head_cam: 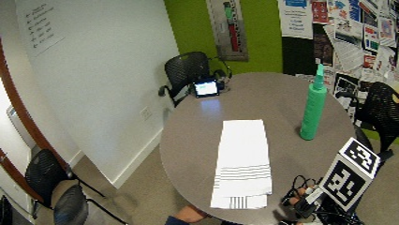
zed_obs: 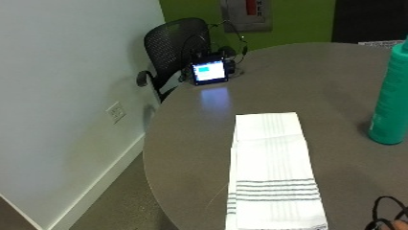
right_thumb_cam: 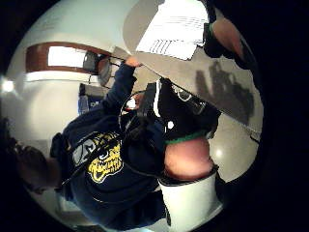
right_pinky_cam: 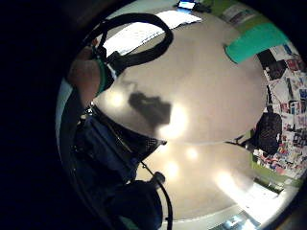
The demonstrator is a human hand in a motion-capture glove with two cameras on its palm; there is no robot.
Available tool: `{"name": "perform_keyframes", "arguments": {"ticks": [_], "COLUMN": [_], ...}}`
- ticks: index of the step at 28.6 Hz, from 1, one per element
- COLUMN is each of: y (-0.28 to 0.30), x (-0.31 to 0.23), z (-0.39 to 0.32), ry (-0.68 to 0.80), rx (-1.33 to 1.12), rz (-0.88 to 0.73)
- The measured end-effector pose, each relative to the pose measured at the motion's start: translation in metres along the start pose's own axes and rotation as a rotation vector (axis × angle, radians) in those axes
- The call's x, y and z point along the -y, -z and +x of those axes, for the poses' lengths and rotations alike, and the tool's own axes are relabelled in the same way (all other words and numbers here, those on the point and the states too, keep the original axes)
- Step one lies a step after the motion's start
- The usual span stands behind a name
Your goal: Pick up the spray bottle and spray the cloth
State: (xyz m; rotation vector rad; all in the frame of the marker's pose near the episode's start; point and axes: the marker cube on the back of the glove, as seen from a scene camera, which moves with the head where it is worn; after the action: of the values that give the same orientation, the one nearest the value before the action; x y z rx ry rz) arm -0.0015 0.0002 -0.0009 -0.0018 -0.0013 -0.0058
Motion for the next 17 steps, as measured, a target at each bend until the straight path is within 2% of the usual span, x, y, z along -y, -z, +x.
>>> {"name": "perform_keyframes", "arguments": {"ticks": [17], "y": [0.0002], "x": [-0.0015], "z": [-0.0010], "ry": [0.001], "rx": [0.025], "rz": [0.002]}}
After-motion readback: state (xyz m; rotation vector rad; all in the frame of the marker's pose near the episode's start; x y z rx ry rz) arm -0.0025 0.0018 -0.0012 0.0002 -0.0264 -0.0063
